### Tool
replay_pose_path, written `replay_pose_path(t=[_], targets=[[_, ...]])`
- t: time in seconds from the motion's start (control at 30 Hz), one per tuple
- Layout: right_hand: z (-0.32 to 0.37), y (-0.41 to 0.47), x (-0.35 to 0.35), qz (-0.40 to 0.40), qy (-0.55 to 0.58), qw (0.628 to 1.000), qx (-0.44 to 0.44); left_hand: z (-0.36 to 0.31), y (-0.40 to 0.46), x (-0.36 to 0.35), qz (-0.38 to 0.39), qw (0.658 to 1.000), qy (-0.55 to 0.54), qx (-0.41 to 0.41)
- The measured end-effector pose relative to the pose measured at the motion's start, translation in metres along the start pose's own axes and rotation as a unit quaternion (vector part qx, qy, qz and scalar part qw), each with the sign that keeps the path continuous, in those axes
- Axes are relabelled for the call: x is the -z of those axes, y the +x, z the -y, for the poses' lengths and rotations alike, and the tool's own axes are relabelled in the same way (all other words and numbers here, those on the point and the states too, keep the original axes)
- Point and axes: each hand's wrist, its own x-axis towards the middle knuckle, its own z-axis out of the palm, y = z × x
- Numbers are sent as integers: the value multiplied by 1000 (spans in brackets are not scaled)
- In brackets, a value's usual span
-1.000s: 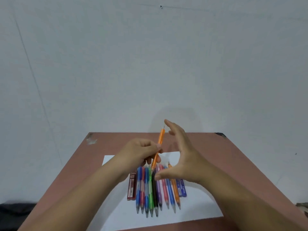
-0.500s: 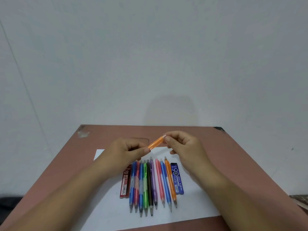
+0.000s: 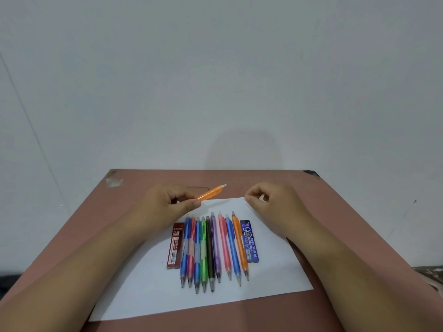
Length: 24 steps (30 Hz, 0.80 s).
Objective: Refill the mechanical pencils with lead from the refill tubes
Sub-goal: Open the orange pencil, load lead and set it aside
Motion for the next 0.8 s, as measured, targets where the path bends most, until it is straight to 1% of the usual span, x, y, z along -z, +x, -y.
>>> replay_pose_path(t=[0.1, 0.23, 0.37, 0.57, 0.63, 0.7, 0.8], targets=[[-8, 4, -9, 12, -43, 999, 12, 3, 1, -1, 7, 1000, 21, -6], [-11, 9, -16, 9, -58, 998, 12, 1, 1, -2, 18, 999, 29, -8], [-9, 9, -16, 28, -54, 998, -1, 2, 2, -1, 17, 999, 29, -4], [-8, 5, -12, 37, 17, 998, -41, 2, 1, -2, 22, 999, 26, -5], [-5, 3, -9, 14, 29, 999, -19, 2, 1, -1, 19, 999, 23, -16], [2, -1, -5, -17, 73, 997, 30, 2, 1, -1, 23, 999, 16, -23], [13, -5, -5, -12, 146, 987, 68, 0, 0, -2, 29, 999, 11, -32]])
